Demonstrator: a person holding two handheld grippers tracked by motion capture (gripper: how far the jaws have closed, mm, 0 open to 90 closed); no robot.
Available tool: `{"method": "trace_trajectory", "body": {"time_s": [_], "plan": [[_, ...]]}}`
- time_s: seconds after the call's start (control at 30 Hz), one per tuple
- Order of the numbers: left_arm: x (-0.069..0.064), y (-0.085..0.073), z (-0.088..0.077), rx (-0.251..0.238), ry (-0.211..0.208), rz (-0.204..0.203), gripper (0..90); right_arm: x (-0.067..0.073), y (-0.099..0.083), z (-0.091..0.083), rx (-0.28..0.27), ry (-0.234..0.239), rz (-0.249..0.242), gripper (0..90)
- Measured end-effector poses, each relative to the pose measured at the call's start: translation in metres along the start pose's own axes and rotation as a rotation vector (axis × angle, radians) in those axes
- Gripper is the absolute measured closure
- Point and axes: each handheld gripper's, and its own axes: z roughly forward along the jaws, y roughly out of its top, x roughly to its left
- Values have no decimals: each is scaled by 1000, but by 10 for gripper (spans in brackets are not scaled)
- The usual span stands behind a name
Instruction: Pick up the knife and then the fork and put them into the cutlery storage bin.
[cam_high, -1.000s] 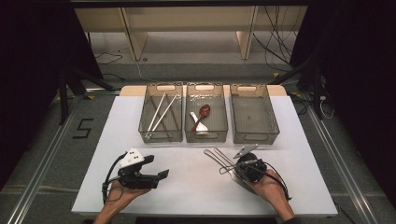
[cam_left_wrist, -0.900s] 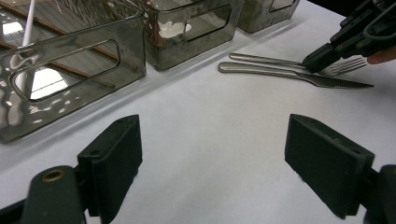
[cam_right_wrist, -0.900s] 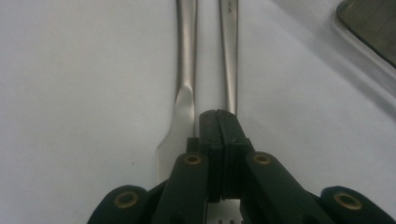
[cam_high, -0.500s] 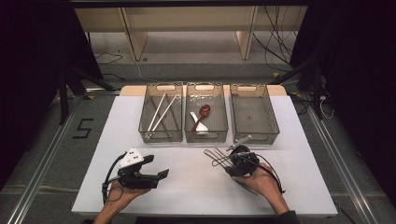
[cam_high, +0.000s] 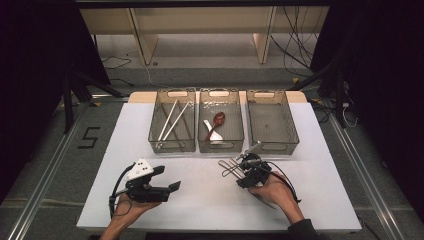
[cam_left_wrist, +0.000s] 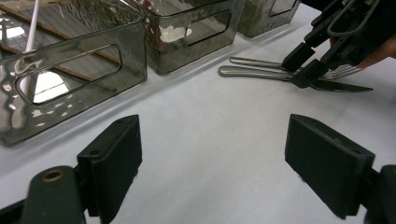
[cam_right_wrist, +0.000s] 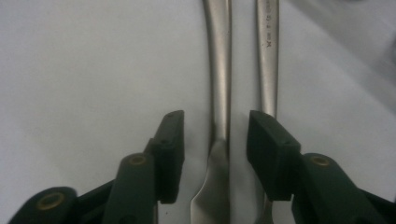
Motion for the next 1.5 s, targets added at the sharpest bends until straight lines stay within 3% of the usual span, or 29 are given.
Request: {"method": "trace_trajectory", "body": {"time_s": [0.27, 0.6, 0.97, 1.23, 1.5], "plan": [[0, 0, 0, 0, 0, 1, 184, 2, 5, 1, 48, -35, -14, 702], [-1, 0, 0, 1, 4, 7, 184, 3, 10, 2, 83, -38, -13, 787], [-1, 1, 0, -2, 5, 10, 184, 5, 18, 3, 139, -50, -28, 800], [-2, 1, 0, 2, 4, 17, 184, 3, 19, 3, 145, -39, -14, 792], [-2, 1, 0, 2, 5, 17, 184, 5, 21, 4, 162, -50, -33, 799]]}}
